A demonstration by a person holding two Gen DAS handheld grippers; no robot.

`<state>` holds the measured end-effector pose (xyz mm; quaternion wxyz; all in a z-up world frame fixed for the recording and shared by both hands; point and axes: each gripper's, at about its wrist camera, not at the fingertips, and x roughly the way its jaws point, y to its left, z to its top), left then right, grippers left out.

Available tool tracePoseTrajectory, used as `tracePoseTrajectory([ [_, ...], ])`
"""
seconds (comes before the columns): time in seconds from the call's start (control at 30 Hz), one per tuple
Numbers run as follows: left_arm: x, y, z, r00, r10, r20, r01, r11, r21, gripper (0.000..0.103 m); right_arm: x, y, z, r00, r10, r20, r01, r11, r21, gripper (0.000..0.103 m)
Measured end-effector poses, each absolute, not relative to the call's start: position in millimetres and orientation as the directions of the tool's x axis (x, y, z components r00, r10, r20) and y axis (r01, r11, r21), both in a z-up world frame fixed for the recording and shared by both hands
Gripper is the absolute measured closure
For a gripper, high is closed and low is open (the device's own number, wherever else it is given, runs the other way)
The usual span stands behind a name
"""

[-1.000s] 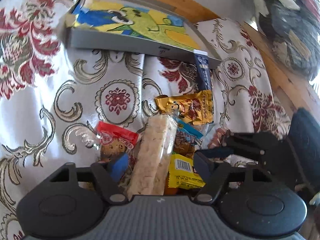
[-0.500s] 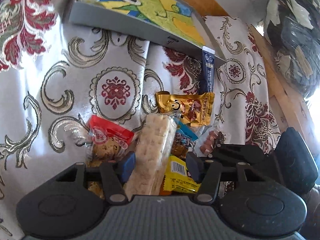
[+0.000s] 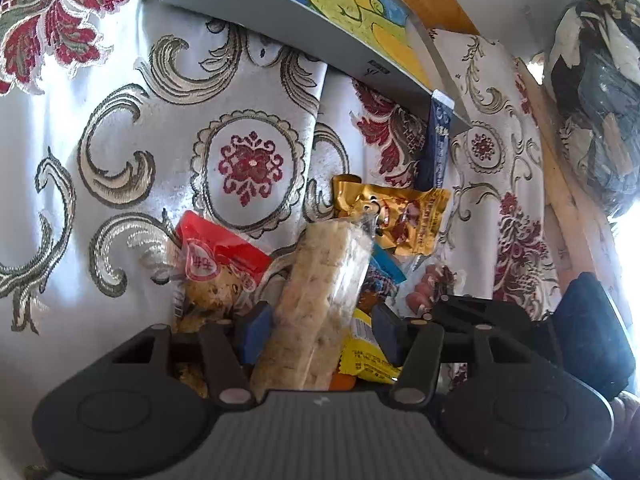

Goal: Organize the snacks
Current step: 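Close the left tool on the nougat bar while the right tool grips the yellow candy bar, then carry the nougat bar and yellow candy bar over the grey tray with both tools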

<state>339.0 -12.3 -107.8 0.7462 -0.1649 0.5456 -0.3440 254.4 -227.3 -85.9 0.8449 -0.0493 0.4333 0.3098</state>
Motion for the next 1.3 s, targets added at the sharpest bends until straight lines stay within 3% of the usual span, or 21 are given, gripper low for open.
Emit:
tracePoseTrajectory([
  [0.1, 336.3, -16.6, -108.1, 0.188, -0.658, -0.729, 0.349, 0.739, -0.577, 0.053, 254.2, -227.0, -86.0, 0.434, 0.479, -0.763, -0.567, 0.803, 0.181, 0.052],
  [0.53, 328.5, -46.4, -102.6, 0.252, -0.511, -0.822, 0.376, 0.834, -0.403, 0.051, 249.7, -220.2, -90.9, 0.455, 0.446, -0.771, -0.578, 0.806, 0.125, 0.053],
  [0.8, 322.2, -54.7, -97.2, 0.29, -0.443, -0.849, 0.352, 0.874, -0.336, 0.058, 245.2, -216.6, -90.6, 0.475, 0.422, -0.772, -0.582, 0.809, 0.084, 0.057],
  [1.1, 310.9, -52.4, -77.4, 0.362, -0.426, -0.829, 0.3, 0.895, -0.33, 0.07, 234.6, -210.0, -85.3, 0.524, 0.396, -0.754, -0.59, 0.807, 0.014, 0.059],
  [1.3, 303.8, -45.6, -68.5, 0.387, -0.42, -0.821, 0.265, 0.903, -0.338, 0.07, 229.8, -209.2, -73.9, 0.561, 0.419, -0.714, -0.593, 0.805, 0.007, 0.06],
])
